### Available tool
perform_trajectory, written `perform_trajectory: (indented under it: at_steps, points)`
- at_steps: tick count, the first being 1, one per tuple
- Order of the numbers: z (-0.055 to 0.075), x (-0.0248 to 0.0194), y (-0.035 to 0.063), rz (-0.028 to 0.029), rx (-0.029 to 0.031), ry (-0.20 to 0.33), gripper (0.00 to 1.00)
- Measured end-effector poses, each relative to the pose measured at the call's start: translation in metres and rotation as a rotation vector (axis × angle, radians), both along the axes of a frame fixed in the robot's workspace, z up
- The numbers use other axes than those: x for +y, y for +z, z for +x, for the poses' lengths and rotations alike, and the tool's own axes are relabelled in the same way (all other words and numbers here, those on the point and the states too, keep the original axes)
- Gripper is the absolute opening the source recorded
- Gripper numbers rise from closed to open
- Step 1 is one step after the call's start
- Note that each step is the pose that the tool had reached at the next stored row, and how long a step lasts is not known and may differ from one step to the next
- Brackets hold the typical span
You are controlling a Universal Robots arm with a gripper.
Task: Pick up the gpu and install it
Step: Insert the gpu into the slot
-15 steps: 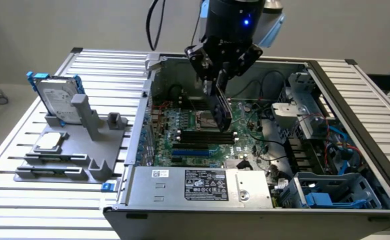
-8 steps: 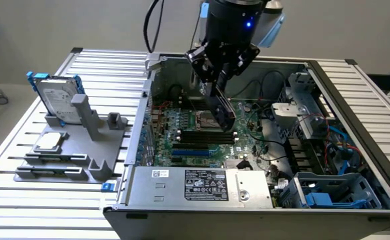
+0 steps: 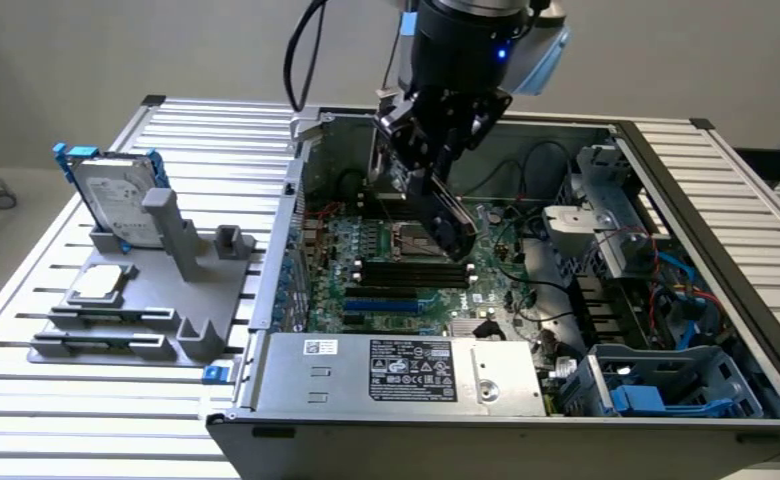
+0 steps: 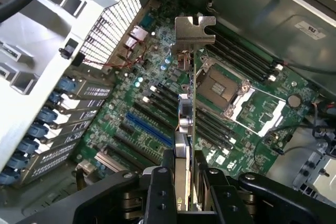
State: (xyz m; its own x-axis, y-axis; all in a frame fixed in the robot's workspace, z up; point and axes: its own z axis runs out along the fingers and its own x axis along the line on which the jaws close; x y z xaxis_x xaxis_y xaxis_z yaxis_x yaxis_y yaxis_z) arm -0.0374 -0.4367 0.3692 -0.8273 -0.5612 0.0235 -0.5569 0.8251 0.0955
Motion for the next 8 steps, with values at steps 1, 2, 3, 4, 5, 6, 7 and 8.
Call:
perform_trajectory:
  at_steps: [1, 2, 3, 4, 5, 6, 7, 8]
  points:
    - [0.0, 0.0, -0.0005, 0.0024, -0.0001, 0.018, 0.26]
    - [0.0, 0.0, -0.0009, 0.0048, -0.0001, 0.036, 0.26]
    - [0.0, 0.0, -0.0014, 0.0072, -0.0001, 0.054, 0.26]
    - [0.0, 0.0, -0.0018, 0.0095, -0.0002, 0.072, 0.26]
    - [0.0, 0.0, -0.0023, 0.0119, -0.0002, 0.09, 0.26]
    - [0.0, 0.0, -0.0027, 0.0142, -0.0003, 0.108, 0.26]
    - [0.0, 0.0, -0.0032, 0.0165, -0.0003, 0.126, 0.26]
    - [0.0, 0.0, -0.0037, 0.019, -0.0003, 0.145, 0.26]
